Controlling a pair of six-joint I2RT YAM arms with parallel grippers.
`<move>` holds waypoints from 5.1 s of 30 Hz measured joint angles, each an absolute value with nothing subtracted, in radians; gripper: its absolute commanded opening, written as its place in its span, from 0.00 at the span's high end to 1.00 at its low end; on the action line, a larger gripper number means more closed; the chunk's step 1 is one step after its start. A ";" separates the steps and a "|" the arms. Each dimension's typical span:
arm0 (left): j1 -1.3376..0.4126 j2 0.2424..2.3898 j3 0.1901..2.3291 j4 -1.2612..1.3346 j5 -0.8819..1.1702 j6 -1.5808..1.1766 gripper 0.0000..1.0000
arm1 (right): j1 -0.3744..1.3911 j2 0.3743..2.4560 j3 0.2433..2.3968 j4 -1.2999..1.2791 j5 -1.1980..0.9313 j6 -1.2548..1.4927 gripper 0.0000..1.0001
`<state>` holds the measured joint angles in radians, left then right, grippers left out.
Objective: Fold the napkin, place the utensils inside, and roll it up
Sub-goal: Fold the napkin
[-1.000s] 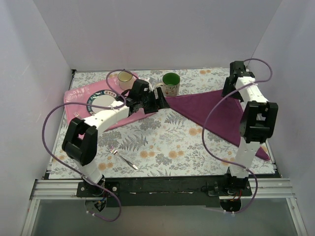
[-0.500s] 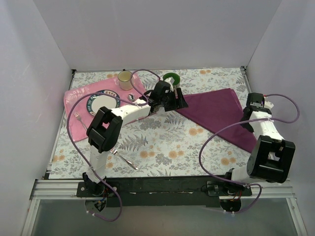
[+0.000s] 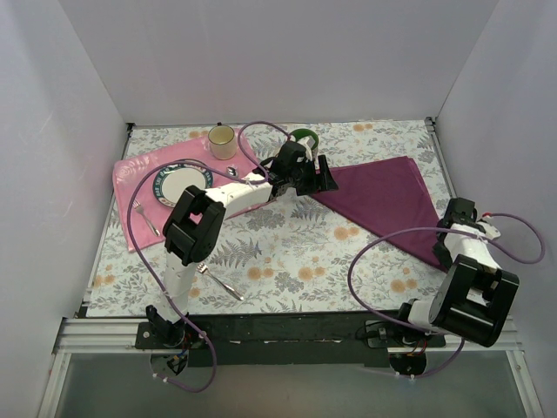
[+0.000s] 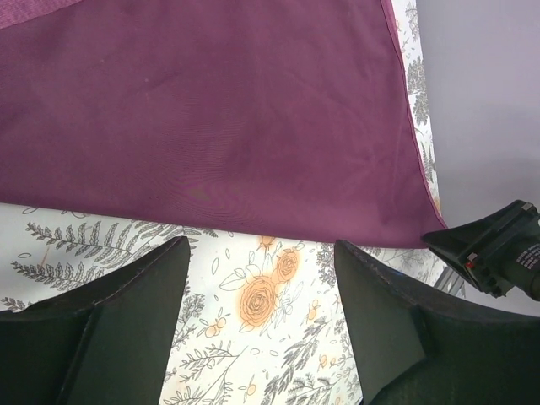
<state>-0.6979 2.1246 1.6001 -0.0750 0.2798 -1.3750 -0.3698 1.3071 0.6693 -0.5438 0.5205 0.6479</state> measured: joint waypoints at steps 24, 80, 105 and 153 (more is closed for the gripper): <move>-0.698 2.090 1.556 -0.074 0.334 -1.426 0.30 | -0.589 1.263 0.590 -0.506 0.543 0.621 0.68; -0.665 2.002 1.515 -0.085 0.341 -1.463 0.24 | -0.329 1.176 0.630 -0.487 0.623 0.642 0.81; -0.654 2.331 1.748 -0.127 0.244 -1.348 0.49 | -0.374 1.404 0.669 -0.385 0.544 0.565 0.82; -0.641 2.352 1.748 -0.071 0.089 -1.235 0.65 | 0.219 1.586 0.883 -0.304 -0.027 0.247 0.92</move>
<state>-0.6415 2.3520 1.7485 -0.0708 0.0887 -1.2346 0.2188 1.5864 0.8825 -0.3038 -0.0273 0.2470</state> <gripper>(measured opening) 0.345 0.085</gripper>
